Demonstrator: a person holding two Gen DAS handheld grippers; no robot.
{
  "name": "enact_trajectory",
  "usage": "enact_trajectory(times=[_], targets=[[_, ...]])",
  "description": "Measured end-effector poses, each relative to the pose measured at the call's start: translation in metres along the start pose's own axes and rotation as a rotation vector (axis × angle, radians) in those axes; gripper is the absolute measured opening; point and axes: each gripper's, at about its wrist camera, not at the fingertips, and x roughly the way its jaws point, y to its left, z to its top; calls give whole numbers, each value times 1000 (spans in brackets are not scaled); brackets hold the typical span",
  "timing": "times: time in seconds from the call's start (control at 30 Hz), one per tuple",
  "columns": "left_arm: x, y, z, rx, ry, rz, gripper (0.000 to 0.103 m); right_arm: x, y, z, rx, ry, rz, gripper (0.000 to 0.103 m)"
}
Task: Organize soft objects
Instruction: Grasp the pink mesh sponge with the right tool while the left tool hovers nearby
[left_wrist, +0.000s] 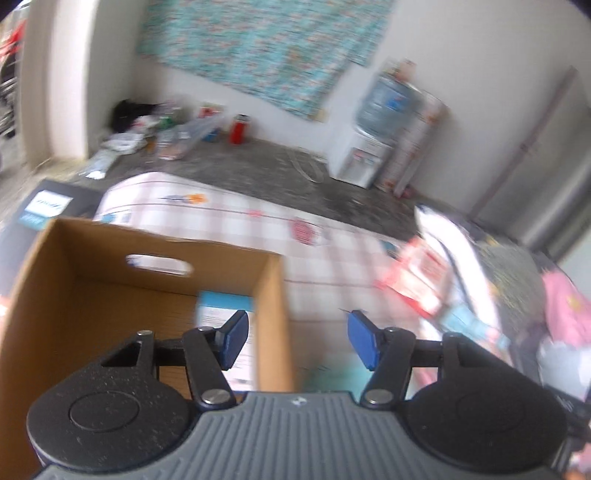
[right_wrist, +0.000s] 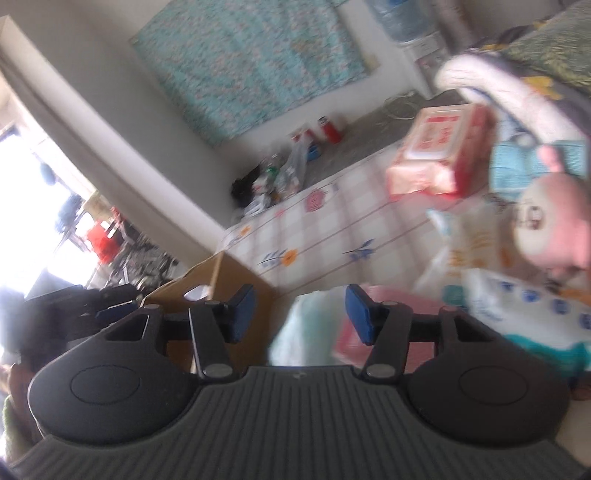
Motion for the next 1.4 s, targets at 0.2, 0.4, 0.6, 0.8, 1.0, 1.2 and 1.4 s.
enact_trajectory(times=[0.2,0.4,0.6,0.8,1.0,1.2,1.4], targets=[[30,-68,-13,122,107,-87,58,-9,-54,-7,113,9,-63,54],[75,-127,-27,224,201,-120,56,-4,-82,-25,143,44,-64,54],[135,-169,-29,298,357,-126,56,2,-94,-39,234,76,28,54],[199,-201,-30,404,462,-81,56,11,-87,-54,296,104,105,54],[247,-209,-48,464,586,-32,44,36,-88,-54,321,143,56,54],[243,-200,-49,466,612,-27,17,54,-91,-54,346,150,41,53],[217,-196,-52,505,604,-57,15,59,-93,-54,378,124,60,53]])
